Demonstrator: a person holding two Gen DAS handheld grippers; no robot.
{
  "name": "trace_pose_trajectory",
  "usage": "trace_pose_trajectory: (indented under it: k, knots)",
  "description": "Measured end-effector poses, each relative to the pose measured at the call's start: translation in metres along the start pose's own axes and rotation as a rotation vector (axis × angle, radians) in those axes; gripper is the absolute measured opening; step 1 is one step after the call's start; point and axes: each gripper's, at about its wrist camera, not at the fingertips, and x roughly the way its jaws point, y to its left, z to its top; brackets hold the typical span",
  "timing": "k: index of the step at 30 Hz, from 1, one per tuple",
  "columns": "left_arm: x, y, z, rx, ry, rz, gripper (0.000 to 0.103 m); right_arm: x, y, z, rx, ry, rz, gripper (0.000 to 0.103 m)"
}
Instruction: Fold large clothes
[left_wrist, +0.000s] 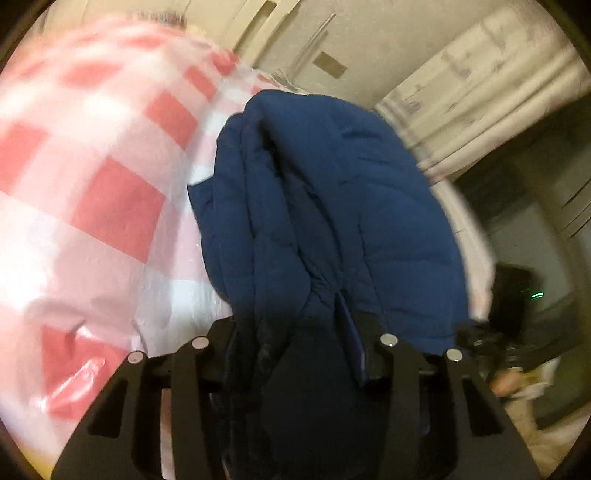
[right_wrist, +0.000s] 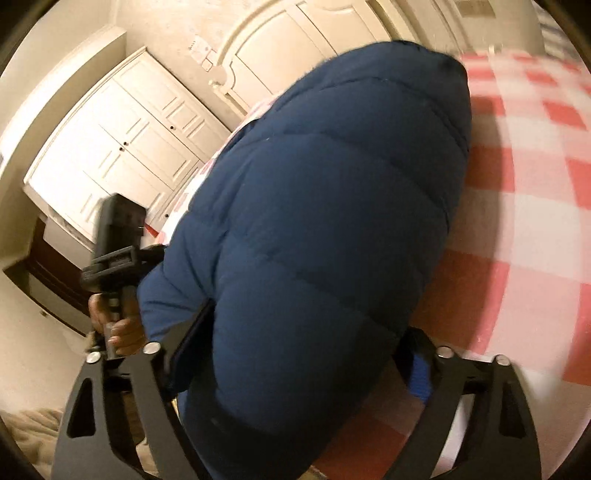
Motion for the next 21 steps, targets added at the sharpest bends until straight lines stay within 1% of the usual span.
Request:
trace_pose_trajectory:
  k: [1,2,4,5,6,8,11,13,16,18,19,20,21]
  knots:
    - [0.002,-0.001,0.0,-0.02,-0.001,0.002,0.046,-0.002,0.001,-0.002,-0.011,-0.012,-0.004,0.081]
    - [0.004,0.0,0.001,-0.036,0.003,-0.013,0.046,-0.005,0.002,-0.006,-0.022,-0.032,-0.009,0.079]
    - [0.007,0.007,0.003,-0.077,0.007,-0.06,0.044,-0.009,0.002,-0.01,-0.025,-0.058,-0.009,0.077]
    - [0.008,0.007,0.003,-0.09,-0.004,-0.078,0.042,-0.011,0.003,-0.012,-0.032,-0.067,-0.011,0.076]
    - [0.01,0.003,0.005,-0.081,-0.018,-0.076,0.039,-0.018,0.001,-0.013,-0.049,-0.079,-0.017,0.074]
    - [0.013,-0.012,0.008,-0.054,-0.048,-0.069,0.035,-0.026,0.009,-0.015,-0.093,-0.113,-0.046,0.071]
    - [0.027,-0.041,0.029,-0.026,-0.094,-0.115,0.033,-0.043,0.014,-0.008,-0.126,-0.196,-0.094,0.067]
    - [0.034,-0.055,0.045,-0.002,-0.117,-0.139,0.032,-0.067,0.003,0.004,-0.113,-0.276,-0.124,0.065]
    - [0.063,-0.096,0.089,0.051,-0.165,-0.153,0.032,-0.097,-0.019,0.029,-0.108,-0.359,-0.176,0.064]
    - [0.086,-0.112,0.115,0.051,-0.18,-0.155,0.032,-0.107,-0.033,0.048,-0.103,-0.385,-0.201,0.064]
    - [0.105,-0.118,0.127,0.04,-0.18,-0.148,0.032,-0.112,-0.049,0.062,-0.095,-0.39,-0.218,0.064]
    - [0.12,-0.119,0.132,0.024,-0.172,-0.133,0.032,-0.114,-0.06,0.07,-0.092,-0.391,-0.234,0.064]
    - [0.144,-0.121,0.139,-0.007,-0.137,-0.099,0.033,-0.115,-0.075,0.079,-0.08,-0.39,-0.257,0.064]
